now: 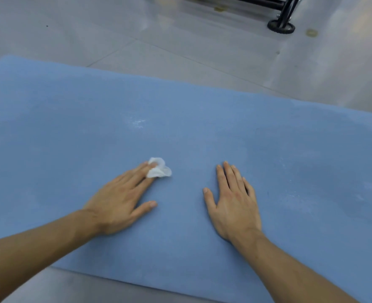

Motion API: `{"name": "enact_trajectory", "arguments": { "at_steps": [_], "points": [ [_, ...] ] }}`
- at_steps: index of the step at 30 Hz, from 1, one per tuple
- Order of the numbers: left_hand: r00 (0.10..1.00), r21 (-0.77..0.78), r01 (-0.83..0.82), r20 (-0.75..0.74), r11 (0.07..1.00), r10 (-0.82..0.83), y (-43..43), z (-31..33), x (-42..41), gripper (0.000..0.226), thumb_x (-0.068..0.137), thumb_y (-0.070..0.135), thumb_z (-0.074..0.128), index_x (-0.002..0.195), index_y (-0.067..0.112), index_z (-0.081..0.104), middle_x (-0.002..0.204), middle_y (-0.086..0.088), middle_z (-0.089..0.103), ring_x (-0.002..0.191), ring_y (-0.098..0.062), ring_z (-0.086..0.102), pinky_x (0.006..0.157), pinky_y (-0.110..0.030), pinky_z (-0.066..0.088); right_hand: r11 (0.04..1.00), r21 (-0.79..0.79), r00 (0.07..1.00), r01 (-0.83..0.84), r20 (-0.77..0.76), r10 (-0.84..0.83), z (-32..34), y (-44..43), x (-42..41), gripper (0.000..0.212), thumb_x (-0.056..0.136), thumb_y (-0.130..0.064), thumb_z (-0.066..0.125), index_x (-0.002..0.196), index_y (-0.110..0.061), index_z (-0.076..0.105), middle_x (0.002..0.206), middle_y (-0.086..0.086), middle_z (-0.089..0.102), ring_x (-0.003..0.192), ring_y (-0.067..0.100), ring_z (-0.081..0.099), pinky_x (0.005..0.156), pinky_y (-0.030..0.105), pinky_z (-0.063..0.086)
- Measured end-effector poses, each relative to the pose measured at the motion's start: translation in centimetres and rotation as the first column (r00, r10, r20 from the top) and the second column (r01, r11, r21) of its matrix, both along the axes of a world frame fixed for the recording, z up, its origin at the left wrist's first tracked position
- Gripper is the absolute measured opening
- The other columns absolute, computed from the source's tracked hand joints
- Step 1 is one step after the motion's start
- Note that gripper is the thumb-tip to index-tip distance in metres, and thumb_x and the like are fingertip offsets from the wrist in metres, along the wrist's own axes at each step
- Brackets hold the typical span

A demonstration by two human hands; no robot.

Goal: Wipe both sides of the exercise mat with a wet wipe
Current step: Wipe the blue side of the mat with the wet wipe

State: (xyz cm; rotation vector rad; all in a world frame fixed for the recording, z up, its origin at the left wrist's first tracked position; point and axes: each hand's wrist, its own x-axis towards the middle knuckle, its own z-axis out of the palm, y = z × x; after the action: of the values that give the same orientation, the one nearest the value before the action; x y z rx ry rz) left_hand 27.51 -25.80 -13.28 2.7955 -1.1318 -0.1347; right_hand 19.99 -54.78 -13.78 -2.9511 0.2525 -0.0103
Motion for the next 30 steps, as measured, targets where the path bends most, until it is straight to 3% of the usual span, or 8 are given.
{"name": "enact_trajectory", "arguments": {
  "at_steps": [8, 14, 18, 22, 27, 30],
  "points": [
    [0.948, 0.079, -0.314, -0.028, 0.946, 0.317, 10.1, 1.6, 1.2, 0.078, 0.095, 0.074, 0.008, 0.163, 0.036, -0.001, 0.171, 0.013, -0.004, 0.157, -0.007, 0.001, 0.126, -0.04, 0.017, 0.999, -0.03, 0.999, -0.012, -0.032, 0.011, -0.2, 0.2, 0.0, 0.08, 0.094, -0.063, 0.004, 0.163, -0.022, 0.007, 0.17, -0.008, 0.0, 0.156, 0.009, -0.004, 0.126, 0.035, 0.004],
    [0.952, 0.009, -0.299, -0.064, 0.954, 0.299, 7.6, 0.3, -1.8, 0.078, 0.097, 0.075, 0.011, 0.16, 0.036, -0.013, 0.165, 0.02, -0.026, 0.154, -0.004, -0.016, 0.126, -0.032, -0.005, 1.0, 0.0, 0.999, 0.004, -0.043, -0.004, 0.0, 1.8, 0.3, 0.088, 0.089, -0.062, 0.001, 0.162, -0.015, 0.014, 0.17, -0.001, 0.007, 0.157, 0.017, 0.002, 0.126, 0.036, 0.005],
    [0.993, -0.008, -0.111, -0.042, 0.994, 0.11, 4.1, 0.1, -3.8, 0.078, 0.101, 0.072, 0.016, 0.163, 0.029, -0.004, 0.17, 0.009, -0.012, 0.157, -0.012, -0.006, 0.125, -0.031, -0.004, 0.993, 0.059, 0.994, -0.101, -0.029, 0.102, 0.1, 6.6, 0.8, 0.087, 0.09, -0.061, 0.005, 0.162, -0.013, 0.017, 0.17, 0.001, 0.01, 0.157, 0.019, 0.005, 0.125, 0.036, 0.006],
    [0.998, -0.02, -0.034, -0.057, 0.999, 0.032, 2.7, -0.2, -4.2, 0.074, 0.103, 0.065, 0.017, 0.164, 0.027, 0.0, 0.168, 0.012, -0.016, 0.155, -0.006, -0.015, 0.125, -0.03, -0.008, 0.973, 0.059, 0.972, -0.225, -0.049, 0.228, 0.1, 11.0, 2.2, 0.081, 0.094, -0.057, 0.004, 0.163, -0.015, 0.011, 0.171, 0.0, 0.004, 0.157, 0.018, -0.002, 0.124, 0.033, -0.001],
    [0.98, 0.036, -0.197, -0.023, 0.98, 0.198, 7.9, 0.1, -1.8, 0.072, 0.1, 0.064, 0.006, 0.163, 0.03, 0.0, 0.171, 0.012, -0.006, 0.156, -0.006, -0.005, 0.125, -0.028, -0.006, 0.957, 0.022, 0.955, -0.289, -0.058, 0.29, -0.2, 11.6, 2.5, 0.087, 0.088, -0.062, -0.003, 0.163, -0.019, 0.008, 0.171, -0.004, 0.001, 0.157, 0.015, -0.003, 0.124, 0.032, -0.001],
    [0.938, 0.028, -0.346, -0.017, 0.938, 0.347, 11.2, 0.3, -0.9, 0.072, 0.098, 0.064, 0.005, 0.163, 0.031, 0.003, 0.171, 0.011, 0.0, 0.157, -0.01, 0.003, 0.127, -0.033, 0.002, 0.96, 0.022, 0.959, -0.279, -0.052, 0.28, -0.2, 11.1, 2.3, 0.086, 0.09, -0.065, -0.001, 0.163, -0.02, 0.009, 0.17, -0.006, 0.002, 0.156, 0.013, -0.003, 0.124, 0.032, -0.001]
  ]
}}
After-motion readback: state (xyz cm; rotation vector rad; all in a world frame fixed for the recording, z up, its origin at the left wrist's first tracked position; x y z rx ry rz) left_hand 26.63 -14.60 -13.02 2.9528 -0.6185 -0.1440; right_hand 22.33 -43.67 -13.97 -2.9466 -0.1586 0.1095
